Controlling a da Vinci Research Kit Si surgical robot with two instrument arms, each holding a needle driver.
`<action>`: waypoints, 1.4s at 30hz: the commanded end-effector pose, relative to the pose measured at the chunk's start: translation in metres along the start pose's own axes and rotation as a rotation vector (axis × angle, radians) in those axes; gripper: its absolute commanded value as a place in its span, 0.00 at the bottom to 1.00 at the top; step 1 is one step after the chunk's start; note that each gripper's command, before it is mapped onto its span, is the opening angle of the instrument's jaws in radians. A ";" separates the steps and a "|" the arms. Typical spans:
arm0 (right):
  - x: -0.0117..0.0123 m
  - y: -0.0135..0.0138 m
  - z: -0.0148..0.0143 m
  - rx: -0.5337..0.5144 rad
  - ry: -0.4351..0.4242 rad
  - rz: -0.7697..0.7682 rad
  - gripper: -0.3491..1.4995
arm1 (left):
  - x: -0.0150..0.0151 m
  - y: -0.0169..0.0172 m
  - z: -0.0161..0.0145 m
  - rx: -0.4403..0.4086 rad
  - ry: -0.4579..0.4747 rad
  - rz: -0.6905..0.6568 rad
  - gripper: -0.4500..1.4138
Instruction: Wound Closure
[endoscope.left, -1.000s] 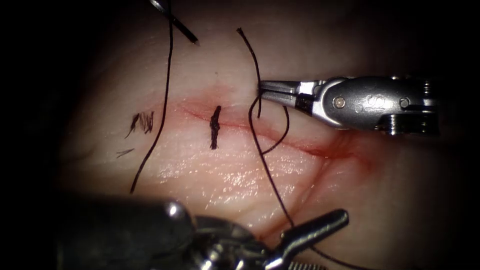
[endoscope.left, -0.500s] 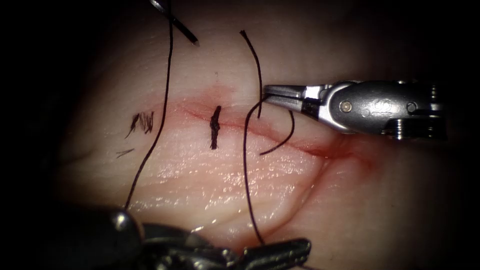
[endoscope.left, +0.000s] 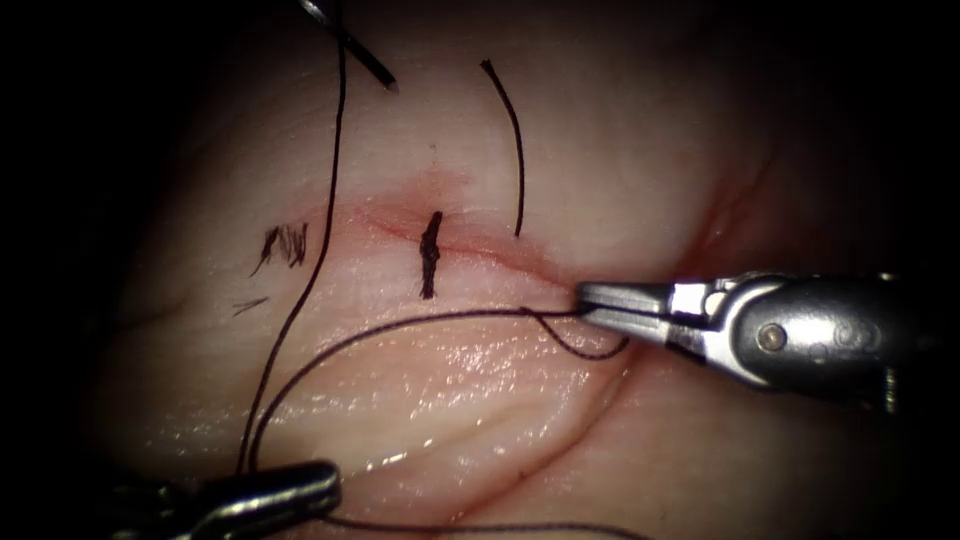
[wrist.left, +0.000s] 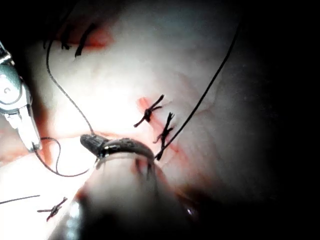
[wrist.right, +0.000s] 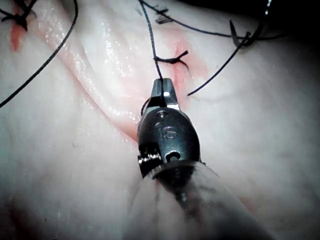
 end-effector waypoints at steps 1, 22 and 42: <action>0.0004 0.0004 0.0008 -0.004 0.004 0.019 0.45 | -0.0002 0.0001 0.0005 -0.001 0.000 0.007 0.00; 0.0007 0.0090 -0.0039 0.016 0.111 0.176 0.00 | 0.0026 -0.0004 -0.0011 -0.023 -0.021 0.091 0.00; -0.0030 0.0051 0.0059 0.202 0.318 0.080 0.00 | -0.0019 -0.0030 0.0048 -0.035 0.097 -0.003 0.00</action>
